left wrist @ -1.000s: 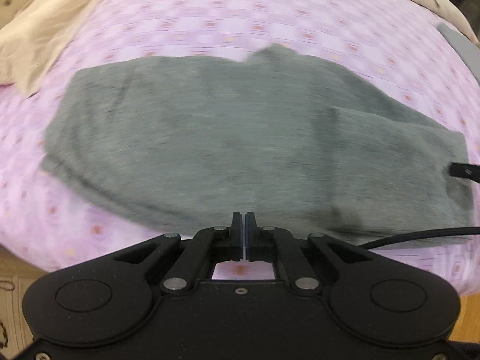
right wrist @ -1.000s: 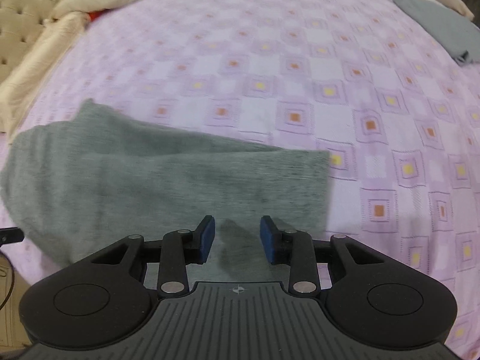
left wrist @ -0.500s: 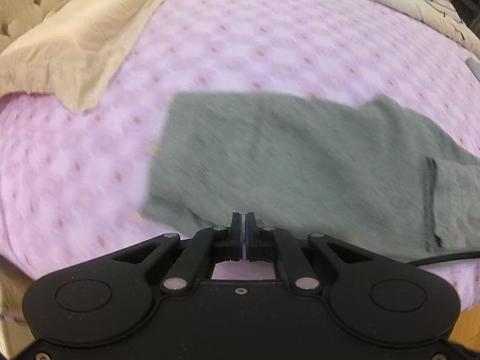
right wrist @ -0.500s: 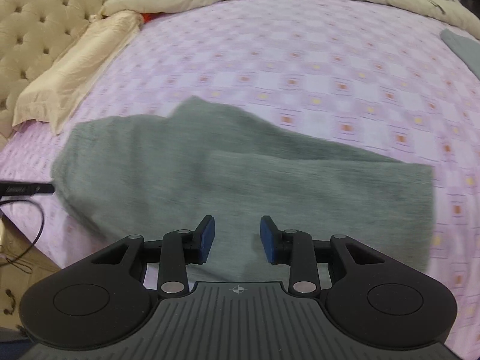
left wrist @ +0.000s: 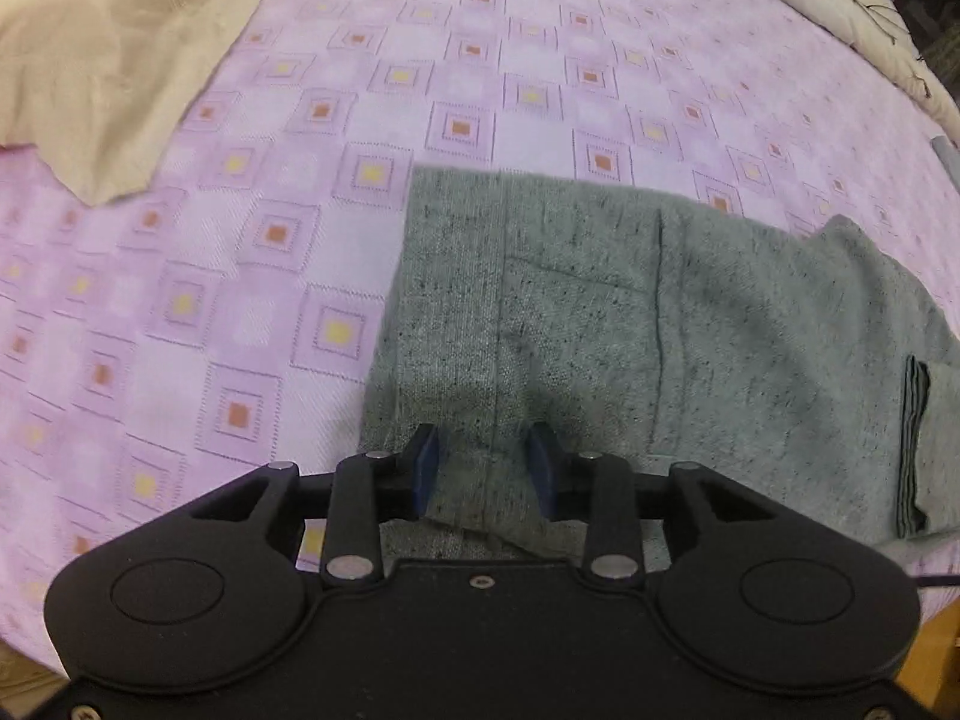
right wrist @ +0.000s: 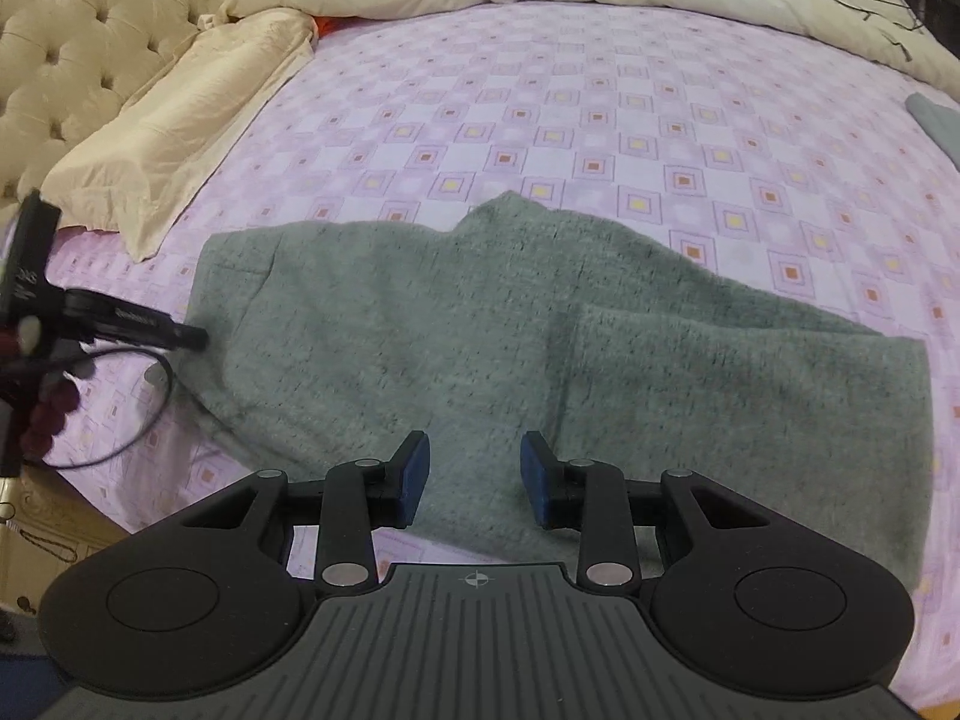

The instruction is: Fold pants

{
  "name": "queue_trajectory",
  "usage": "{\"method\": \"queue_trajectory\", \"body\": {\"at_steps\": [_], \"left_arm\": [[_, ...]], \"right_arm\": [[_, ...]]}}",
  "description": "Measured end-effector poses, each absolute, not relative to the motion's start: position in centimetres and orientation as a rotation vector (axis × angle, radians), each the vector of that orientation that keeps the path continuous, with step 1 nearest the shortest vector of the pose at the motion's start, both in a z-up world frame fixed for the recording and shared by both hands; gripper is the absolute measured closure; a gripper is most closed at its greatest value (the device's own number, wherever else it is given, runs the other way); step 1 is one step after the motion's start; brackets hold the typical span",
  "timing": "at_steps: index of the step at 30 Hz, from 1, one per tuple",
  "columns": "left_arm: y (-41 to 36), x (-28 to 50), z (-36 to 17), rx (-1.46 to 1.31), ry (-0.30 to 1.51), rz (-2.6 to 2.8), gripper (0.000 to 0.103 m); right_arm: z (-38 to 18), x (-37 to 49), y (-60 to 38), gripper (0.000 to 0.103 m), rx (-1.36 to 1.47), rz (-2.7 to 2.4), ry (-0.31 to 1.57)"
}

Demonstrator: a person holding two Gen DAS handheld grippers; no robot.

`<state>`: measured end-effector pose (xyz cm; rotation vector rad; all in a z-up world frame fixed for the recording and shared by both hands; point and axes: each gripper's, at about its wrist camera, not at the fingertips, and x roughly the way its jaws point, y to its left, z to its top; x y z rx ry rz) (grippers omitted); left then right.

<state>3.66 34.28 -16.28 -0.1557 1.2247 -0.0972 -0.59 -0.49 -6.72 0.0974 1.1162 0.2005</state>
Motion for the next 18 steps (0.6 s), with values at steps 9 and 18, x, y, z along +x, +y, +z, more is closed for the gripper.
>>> {"method": "queue_trajectory", "body": {"at_steps": [9,18], "left_arm": [[35.9,2.8,-16.2,-0.24,1.193,-0.106,0.051],[36.3,2.1,-15.7,-0.206,1.177,-0.093,0.049]], "right_arm": [[-6.6,-1.0,0.6,0.07,0.11,0.149,1.135],[-6.7,-0.5,1.2,0.07,0.114,0.141,1.14]]}}
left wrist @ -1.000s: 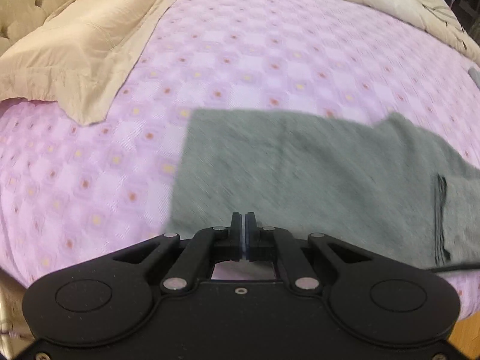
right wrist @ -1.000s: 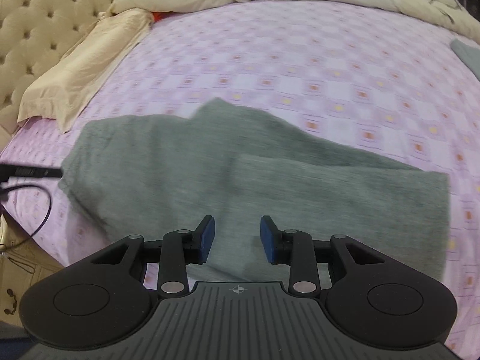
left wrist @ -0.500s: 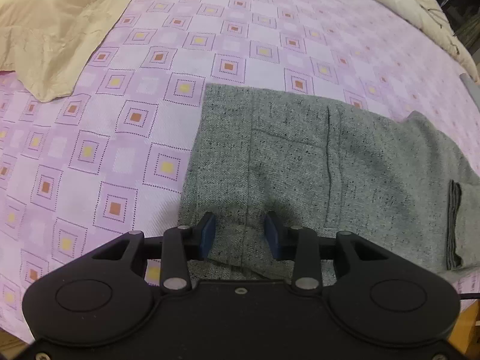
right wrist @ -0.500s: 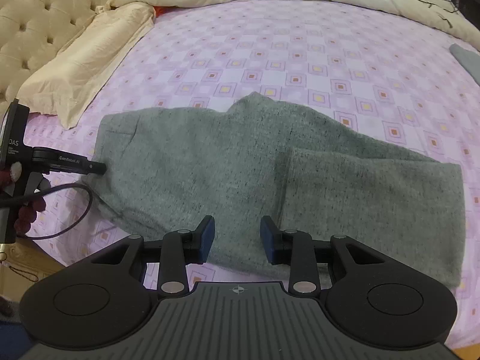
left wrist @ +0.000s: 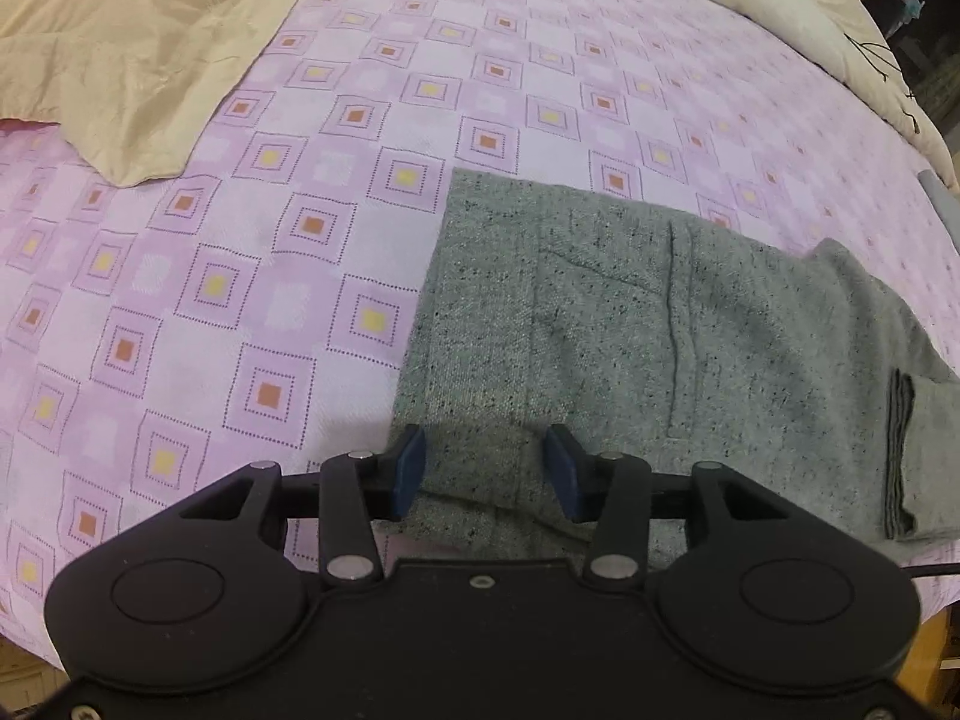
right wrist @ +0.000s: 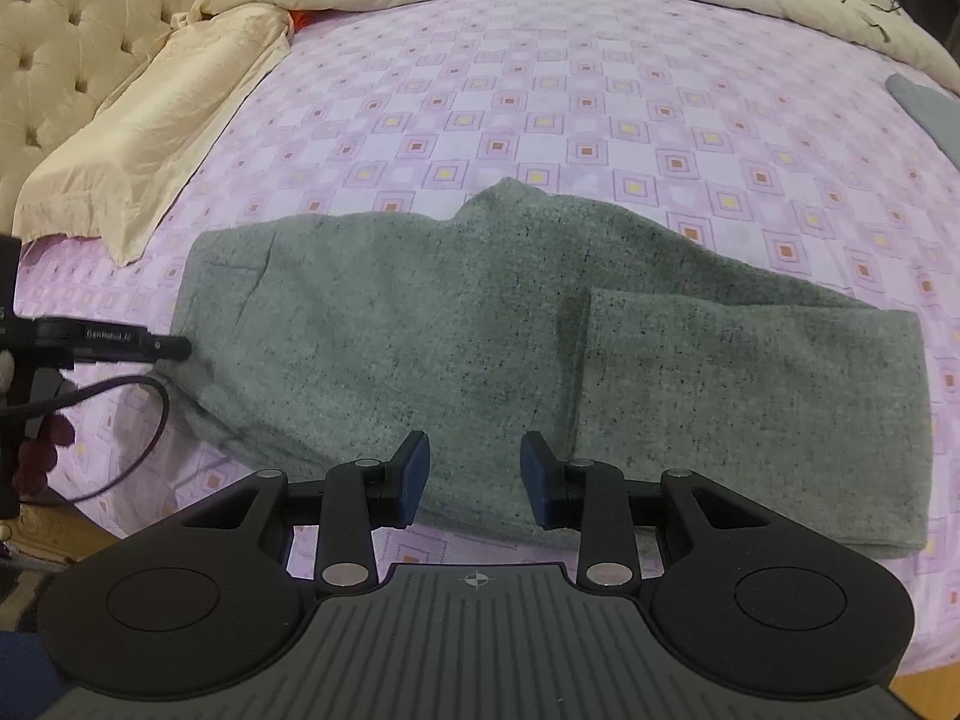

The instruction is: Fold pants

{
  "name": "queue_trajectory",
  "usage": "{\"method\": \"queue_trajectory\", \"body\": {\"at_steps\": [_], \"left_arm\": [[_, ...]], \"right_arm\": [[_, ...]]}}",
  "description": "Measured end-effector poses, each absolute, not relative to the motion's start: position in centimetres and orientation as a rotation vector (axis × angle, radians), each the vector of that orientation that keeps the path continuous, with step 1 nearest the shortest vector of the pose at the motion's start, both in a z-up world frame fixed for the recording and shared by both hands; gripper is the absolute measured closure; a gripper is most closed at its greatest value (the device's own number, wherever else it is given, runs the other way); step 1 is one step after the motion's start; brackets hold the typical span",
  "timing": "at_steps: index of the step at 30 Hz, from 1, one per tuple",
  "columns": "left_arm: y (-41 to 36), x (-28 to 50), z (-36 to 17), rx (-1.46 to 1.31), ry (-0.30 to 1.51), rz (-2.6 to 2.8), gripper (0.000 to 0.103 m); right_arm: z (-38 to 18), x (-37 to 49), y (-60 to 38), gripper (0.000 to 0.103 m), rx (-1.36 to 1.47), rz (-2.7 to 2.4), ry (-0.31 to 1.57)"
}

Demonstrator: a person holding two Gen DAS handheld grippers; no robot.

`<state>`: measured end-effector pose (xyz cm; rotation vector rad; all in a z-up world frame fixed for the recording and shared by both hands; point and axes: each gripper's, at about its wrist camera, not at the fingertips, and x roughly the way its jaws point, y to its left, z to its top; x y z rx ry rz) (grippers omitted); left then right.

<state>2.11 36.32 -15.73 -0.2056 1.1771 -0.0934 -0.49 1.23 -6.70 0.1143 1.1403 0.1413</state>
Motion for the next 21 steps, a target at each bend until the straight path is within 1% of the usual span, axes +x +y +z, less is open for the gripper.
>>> {"method": "queue_trajectory", "body": {"at_steps": [14,17,21], "left_arm": [[37.0,1.0,-15.1,-0.248,1.149,-0.065,0.048],[37.4,0.9,-14.9,-0.289,1.136,-0.046,0.049],[37.5,1.3,-15.8,-0.29,1.156,-0.044,0.047]], "right_arm": [[-6.6,-0.3,0.9,0.07,0.118,0.126,1.137],[-6.6,-0.1,1.0,0.07,0.114,0.132,1.141],[-6.6,0.2,1.2,0.07,0.117,0.138,1.142]]}}
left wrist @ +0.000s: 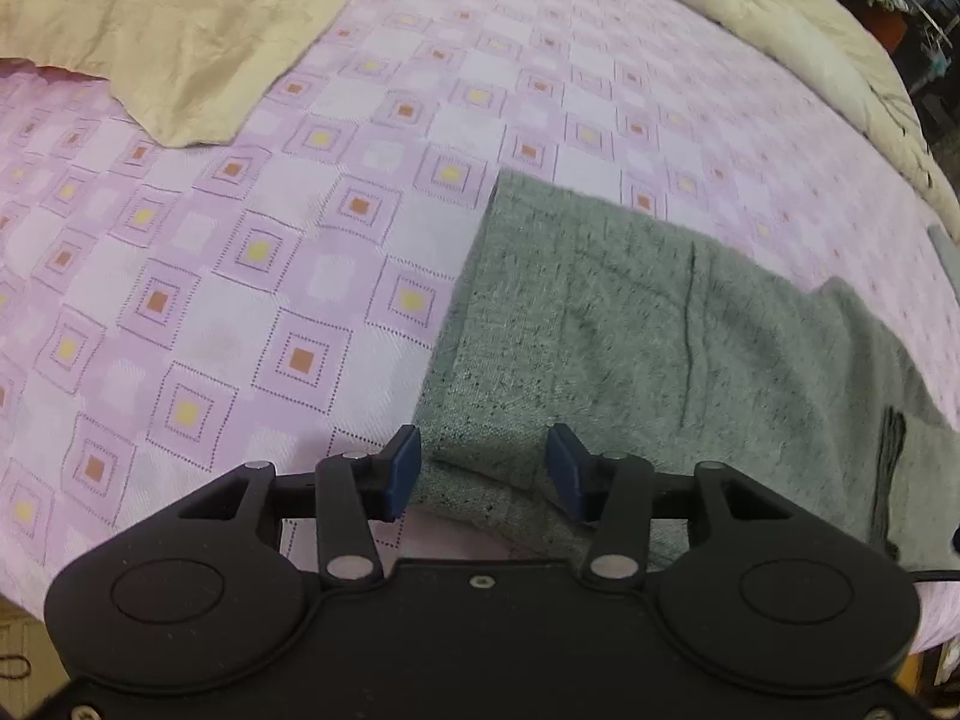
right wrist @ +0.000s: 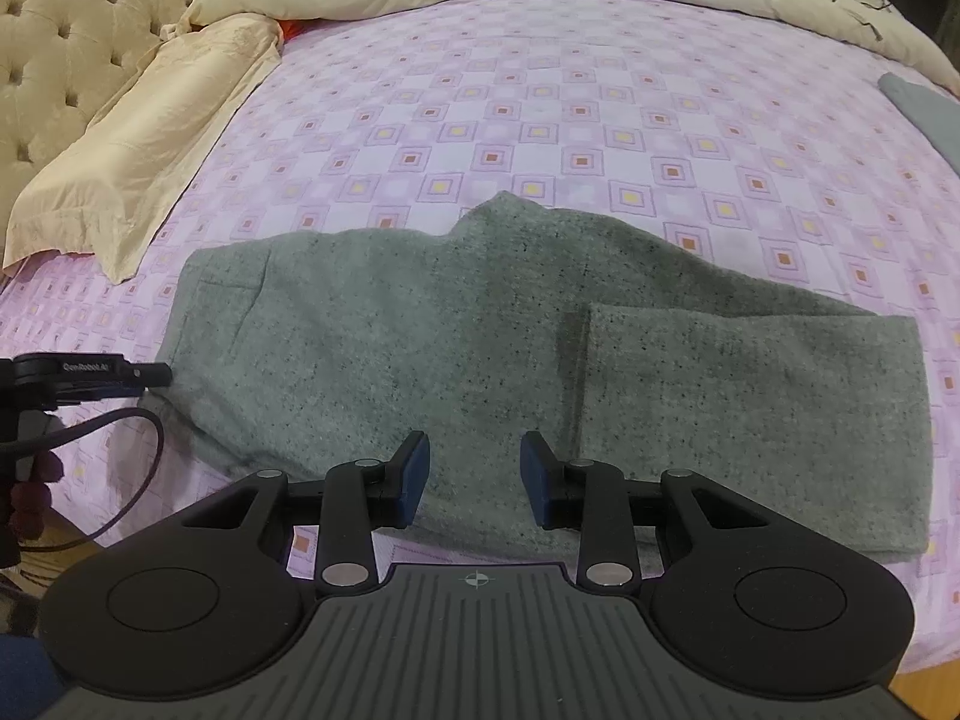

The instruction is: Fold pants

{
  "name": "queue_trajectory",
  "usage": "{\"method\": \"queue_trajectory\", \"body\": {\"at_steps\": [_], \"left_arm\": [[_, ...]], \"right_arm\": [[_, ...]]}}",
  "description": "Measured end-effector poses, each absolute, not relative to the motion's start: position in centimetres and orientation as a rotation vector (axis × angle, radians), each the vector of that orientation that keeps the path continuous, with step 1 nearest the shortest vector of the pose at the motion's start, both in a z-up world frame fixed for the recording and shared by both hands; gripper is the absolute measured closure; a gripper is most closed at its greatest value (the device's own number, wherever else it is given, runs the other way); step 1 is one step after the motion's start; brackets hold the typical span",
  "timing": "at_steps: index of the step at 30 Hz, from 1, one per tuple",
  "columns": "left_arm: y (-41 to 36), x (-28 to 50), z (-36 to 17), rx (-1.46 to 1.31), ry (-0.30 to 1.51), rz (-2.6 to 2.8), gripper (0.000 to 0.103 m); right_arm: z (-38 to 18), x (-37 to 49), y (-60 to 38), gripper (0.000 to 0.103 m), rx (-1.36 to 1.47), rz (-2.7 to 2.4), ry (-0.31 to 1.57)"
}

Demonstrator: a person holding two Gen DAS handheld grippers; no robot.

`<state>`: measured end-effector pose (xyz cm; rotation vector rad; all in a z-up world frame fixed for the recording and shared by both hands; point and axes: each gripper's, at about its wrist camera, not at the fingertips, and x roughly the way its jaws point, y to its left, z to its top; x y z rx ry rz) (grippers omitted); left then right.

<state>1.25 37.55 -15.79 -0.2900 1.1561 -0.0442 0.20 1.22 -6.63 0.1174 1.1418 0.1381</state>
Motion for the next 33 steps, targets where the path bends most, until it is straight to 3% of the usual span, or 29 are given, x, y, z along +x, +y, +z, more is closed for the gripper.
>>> {"method": "queue_trajectory", "body": {"at_steps": [10,15,18,19,20,21,22,23,24,33], "left_arm": [[36.9,4.0,-18.0,-0.273,1.227,-0.159,0.023],[35.5,5.2,-18.4,-0.226,1.218,-0.198,0.004],[34.4,5.7,-18.4,-0.195,1.234,-0.172,0.004],[34.3,5.7,-18.3,-0.205,1.235,-0.156,0.005],[34.2,5.6,-18.1,-0.225,1.238,-0.146,0.014],[34.2,5.5,-17.8,-0.25,1.239,-0.171,0.037],[34.2,5.3,-17.4,-0.269,1.25,-0.196,0.046],[34.3,5.2,-17.0,-0.284,1.257,-0.214,0.063],[34.4,4.9,-16.4,-0.299,1.248,-0.219,0.068],[33.7,3.8,-10.1,-0.256,1.171,-0.265,0.071]], "right_arm": [[-6.7,0.4,1.5,0.07,0.107,0.158,1.156],[-6.7,0.3,1.3,0.07,0.105,0.161,1.164],[-6.8,0.3,1.5,0.07,0.106,0.165,1.168],[-6.8,0.3,1.5,0.07,0.105,0.165,1.168],[-6.8,0.3,1.5,0.07,0.105,0.165,1.168],[-6.9,0.3,1.6,0.07,0.108,0.163,1.167],[-6.9,0.2,1.6,0.07,0.11,0.161,1.167],[-7.0,0.2,1.5,0.07,0.112,0.158,1.167],[-7.0,0.1,1.5,0.07,0.113,0.158,1.167],[-10.0,1.3,3.1,0.072,0.038,0.196,1.18]]}}
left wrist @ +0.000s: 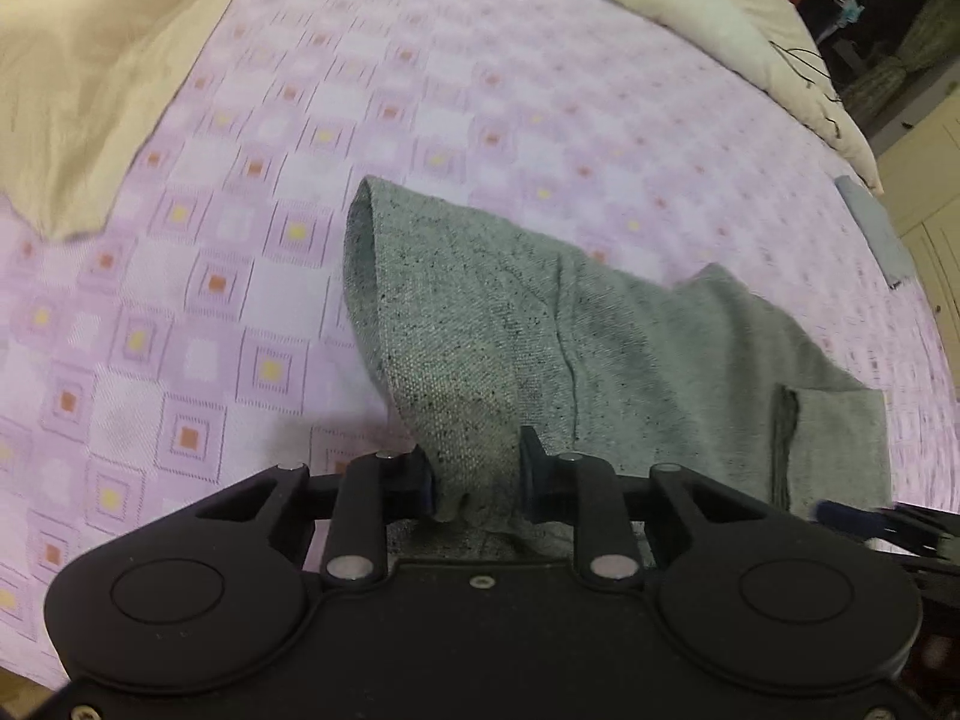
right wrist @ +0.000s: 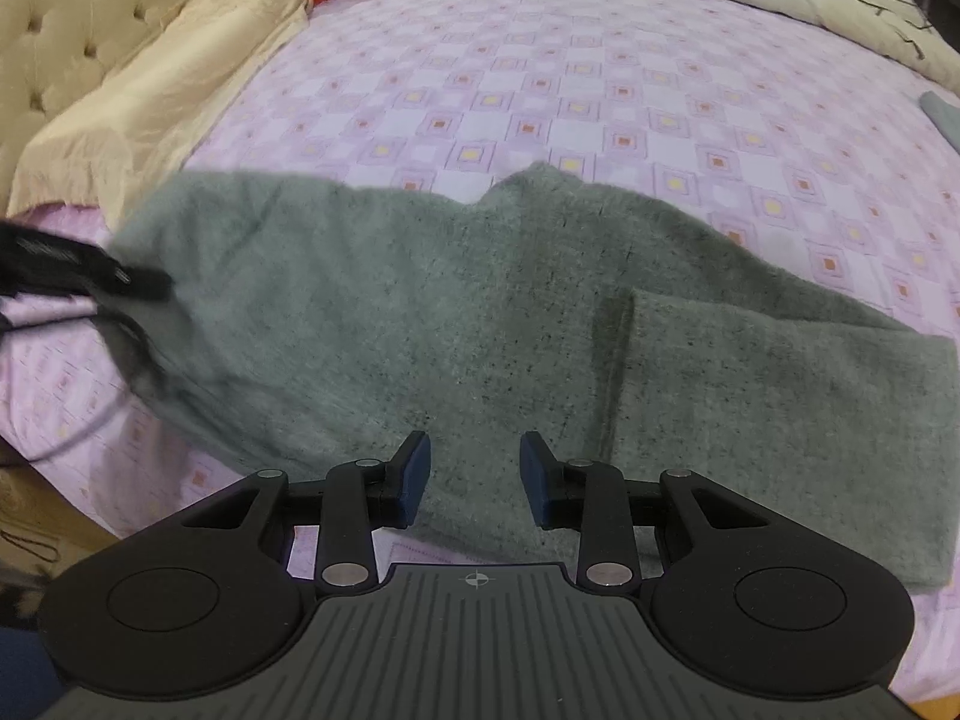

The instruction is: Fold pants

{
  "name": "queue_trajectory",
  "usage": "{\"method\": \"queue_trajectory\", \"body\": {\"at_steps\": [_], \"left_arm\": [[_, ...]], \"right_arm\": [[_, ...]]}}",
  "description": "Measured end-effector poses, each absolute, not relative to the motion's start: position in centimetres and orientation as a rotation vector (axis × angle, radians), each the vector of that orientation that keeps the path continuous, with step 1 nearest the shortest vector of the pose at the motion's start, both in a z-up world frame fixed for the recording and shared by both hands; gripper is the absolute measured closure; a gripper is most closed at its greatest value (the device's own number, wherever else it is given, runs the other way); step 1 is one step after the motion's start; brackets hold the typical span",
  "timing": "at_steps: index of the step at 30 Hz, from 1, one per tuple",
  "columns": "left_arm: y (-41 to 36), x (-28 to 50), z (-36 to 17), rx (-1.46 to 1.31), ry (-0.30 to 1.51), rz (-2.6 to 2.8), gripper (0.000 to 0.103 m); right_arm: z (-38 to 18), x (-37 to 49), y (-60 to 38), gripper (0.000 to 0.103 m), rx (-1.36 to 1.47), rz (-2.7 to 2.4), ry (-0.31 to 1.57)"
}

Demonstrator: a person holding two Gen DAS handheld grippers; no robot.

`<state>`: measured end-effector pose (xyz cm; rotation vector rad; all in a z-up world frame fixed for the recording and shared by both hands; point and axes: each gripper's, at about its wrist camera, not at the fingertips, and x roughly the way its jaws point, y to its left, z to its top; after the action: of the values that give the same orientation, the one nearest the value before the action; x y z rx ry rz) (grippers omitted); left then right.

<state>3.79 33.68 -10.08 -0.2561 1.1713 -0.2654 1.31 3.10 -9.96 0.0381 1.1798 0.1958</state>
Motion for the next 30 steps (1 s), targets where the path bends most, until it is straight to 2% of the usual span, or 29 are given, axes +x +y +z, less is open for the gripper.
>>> {"method": "queue_trajectory", "body": {"at_steps": [1,3,4,8,12,15,23,25,30], "left_arm": [[33.5,3.7,-9.7,-0.251,1.163,-0.266,0.071],[33.5,3.2,-9.1,-0.262,1.151,-0.261,0.071],[33.5,3.1,-8.9,-0.276,1.15,-0.26,0.072],[32.8,2.7,-8.6,-0.265,1.136,-0.248,0.072],[32.9,2.5,-8.3,-0.264,1.123,-0.243,0.072],[32.7,2.1,-8.1,-0.249,1.115,-0.241,0.072],[32.0,0.8,-7.3,-0.218,1.089,-0.227,0.072],[31.6,0.6,-7.0,-0.204,1.075,-0.226,0.072],[30.7,0.1,-6.1,-0.206,1.049,-0.204,0.072]], "right_arm": [[-10.8,1.3,3.2,0.074,0.03,0.188,1.196],[-13.3,1.2,3.6,0.086,0.011,0.178,1.279],[-14.9,1.0,3.8,0.096,0.006,0.186,1.344],[-14.8,0.0,3.7,0.097,-0.006,0.233,1.354],[-10.1,0.9,1.6,0.097,0.039,0.197,1.189],[-8.7,4.1,-0.1,0.097,0.079,0.174,1.113],[-14.1,14.4,-0.4,0.097,0.071,0.136,1.133],[-15.9,15.9,-0.5,0.101,0.067,0.106,1.161],[-14.8,15.9,-0.4,0.099,0.062,0.117,1.118]]}}
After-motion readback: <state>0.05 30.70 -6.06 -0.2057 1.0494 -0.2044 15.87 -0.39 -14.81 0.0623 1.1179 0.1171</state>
